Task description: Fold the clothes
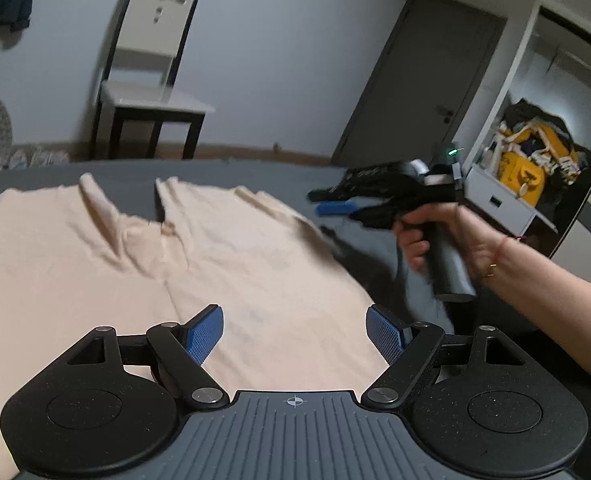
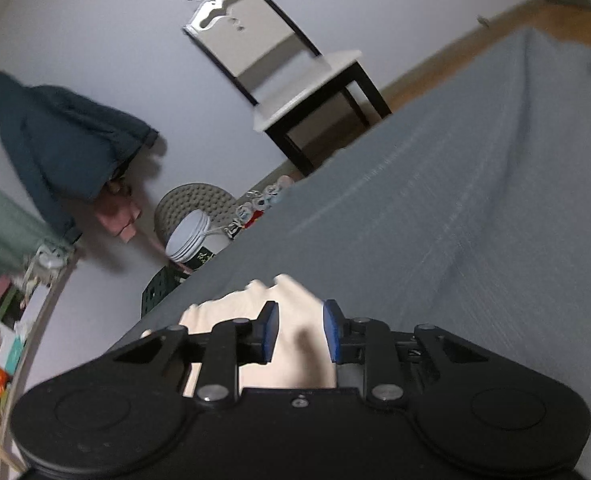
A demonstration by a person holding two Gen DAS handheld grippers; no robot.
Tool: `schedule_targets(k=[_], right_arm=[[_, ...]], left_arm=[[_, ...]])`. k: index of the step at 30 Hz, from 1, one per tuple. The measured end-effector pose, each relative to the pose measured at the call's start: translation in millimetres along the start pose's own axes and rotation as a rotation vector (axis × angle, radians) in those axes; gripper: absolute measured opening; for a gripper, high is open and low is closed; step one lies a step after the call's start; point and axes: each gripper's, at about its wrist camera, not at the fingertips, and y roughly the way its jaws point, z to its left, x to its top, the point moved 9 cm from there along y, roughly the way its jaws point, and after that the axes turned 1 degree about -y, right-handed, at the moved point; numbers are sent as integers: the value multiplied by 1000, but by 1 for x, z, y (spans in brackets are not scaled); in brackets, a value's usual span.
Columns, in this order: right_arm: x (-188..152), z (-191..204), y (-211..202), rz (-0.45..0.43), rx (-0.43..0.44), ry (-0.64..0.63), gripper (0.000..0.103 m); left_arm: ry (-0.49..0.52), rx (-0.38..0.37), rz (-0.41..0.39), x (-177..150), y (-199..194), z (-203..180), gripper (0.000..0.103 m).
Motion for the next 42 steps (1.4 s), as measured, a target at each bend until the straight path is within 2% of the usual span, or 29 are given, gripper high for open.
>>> schedule_targets(k=[4,5,7,9,15,19,23,25,28,30,31,35,38,40,41,42], right_arm=[[-4,-17,19,8,16,98,24],[-6,-19,22,10,36,135,18],[-9,-21,30,20,70,215,14],[-10,-18,34,-4,65,213,6],[-5,25,31,-116,62,2,6],[-42,79,43,-4,63,-336,7],[-71,97,52,18,-44,-568,9],[-74,102,50,2,-59,-616,9],[-78,112,45,-38,-129,-788,11],[-82,117,46,-58,-183,-897,21],[-84,119,47,-67,-210,-947,23],[-90,122,60,-26,-233,-999,23],[-91,118,69,-25,-289,-1025,23],[-85,116,67,-26,-292,-979,14],[-79,114,66,-23,-285,-941,5],[-74,110,63,-22,-275,-899,5]], left_arm=[[-25,-24,-10,-10,6,9,79],[-32,-24,-5,-12,8,12,79],[-44,-24,4,-15,11,17,79],[-56,-24,13,-18,14,23,79],[-85,-31,6,-18,12,27,79],[-73,-28,-7,-15,6,25,79],[-79,-14,-2,-16,4,25,79],[-82,-9,-1,-15,3,25,79],[-83,-1,0,-15,2,25,79],[-75,5,0,-15,3,25,79],[-70,6,1,-16,3,25,79],[-62,-1,17,-19,5,22,79],[-45,-20,13,-21,3,17,79],[0,-32,-2,-21,1,9,79],[34,-35,-13,-21,-1,4,79],[89,-33,-23,-21,-3,-3,79]])
